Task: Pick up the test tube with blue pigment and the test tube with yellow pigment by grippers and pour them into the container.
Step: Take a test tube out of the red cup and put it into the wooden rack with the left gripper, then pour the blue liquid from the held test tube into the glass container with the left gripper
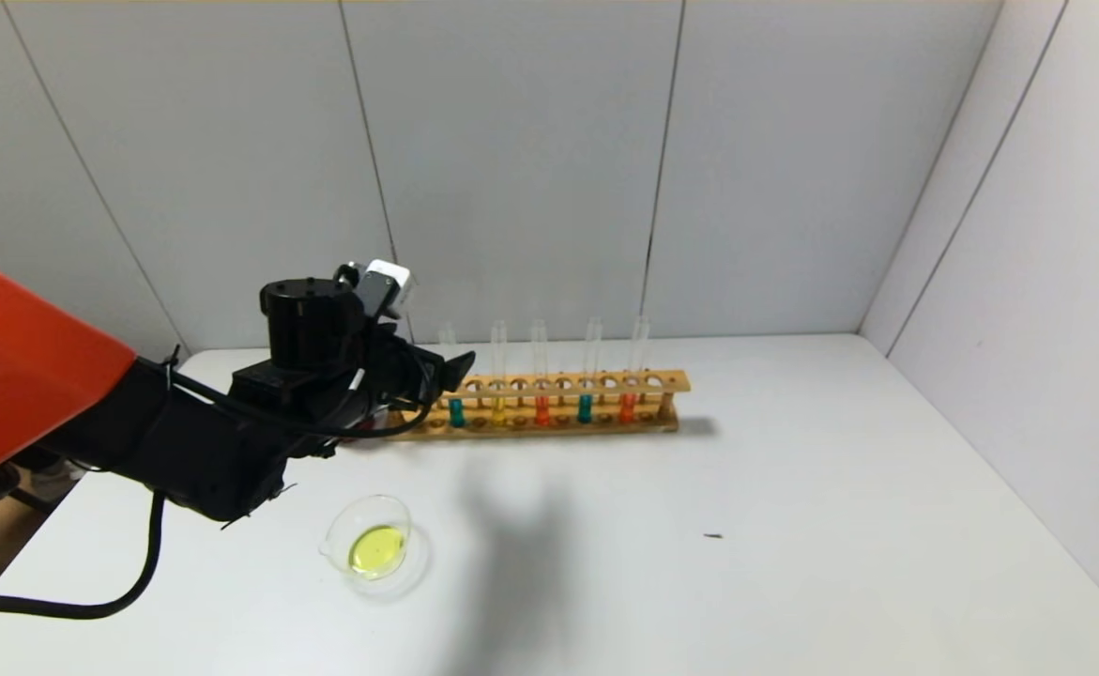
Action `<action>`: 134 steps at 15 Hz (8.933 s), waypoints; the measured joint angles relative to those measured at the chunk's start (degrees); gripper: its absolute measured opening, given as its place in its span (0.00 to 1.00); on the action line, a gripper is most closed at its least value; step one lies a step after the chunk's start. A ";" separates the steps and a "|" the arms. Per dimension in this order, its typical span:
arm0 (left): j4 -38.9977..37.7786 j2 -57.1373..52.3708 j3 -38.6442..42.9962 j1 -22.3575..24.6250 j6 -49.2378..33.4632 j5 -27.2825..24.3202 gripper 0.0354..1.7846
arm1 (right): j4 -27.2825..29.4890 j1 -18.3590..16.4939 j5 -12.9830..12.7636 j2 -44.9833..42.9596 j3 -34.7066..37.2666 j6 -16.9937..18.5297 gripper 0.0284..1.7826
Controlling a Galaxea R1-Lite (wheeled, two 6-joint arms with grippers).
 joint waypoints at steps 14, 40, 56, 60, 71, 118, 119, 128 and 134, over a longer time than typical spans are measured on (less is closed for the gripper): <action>6.73 12.19 -15.43 1.18 -4.41 0.12 0.63 | 0.00 0.00 0.02 0.00 0.00 0.00 0.98; 9.02 -8.90 -14.47 1.13 3.80 -0.74 0.17 | 0.00 0.00 0.02 0.00 0.00 0.00 0.98; -3.47 -31.78 28.21 13.81 27.84 -24.30 0.17 | 0.02 0.00 0.02 0.00 0.00 0.00 0.98; -4.99 -28.28 31.98 14.45 39.11 -24.82 0.17 | 0.00 0.00 0.02 0.00 0.00 0.00 0.98; -9.31 -20.68 31.37 16.92 63.18 -30.03 0.17 | 0.00 0.00 0.00 0.00 0.00 -0.02 0.98; -11.50 -1.10 25.22 18.53 114.12 -32.39 0.17 | 0.04 0.00 0.02 0.00 0.00 0.00 0.98; -11.58 -0.59 25.03 18.21 114.58 -32.17 0.17 | 0.06 0.00 0.02 0.00 0.00 0.00 0.98; -12.96 1.00 24.93 17.20 116.41 -31.99 0.17 | 0.06 0.00 0.00 0.00 0.00 0.00 0.98; -16.87 1.60 25.53 17.16 120.92 -31.93 0.17 | 0.06 0.00 0.00 0.00 0.00 -0.02 0.98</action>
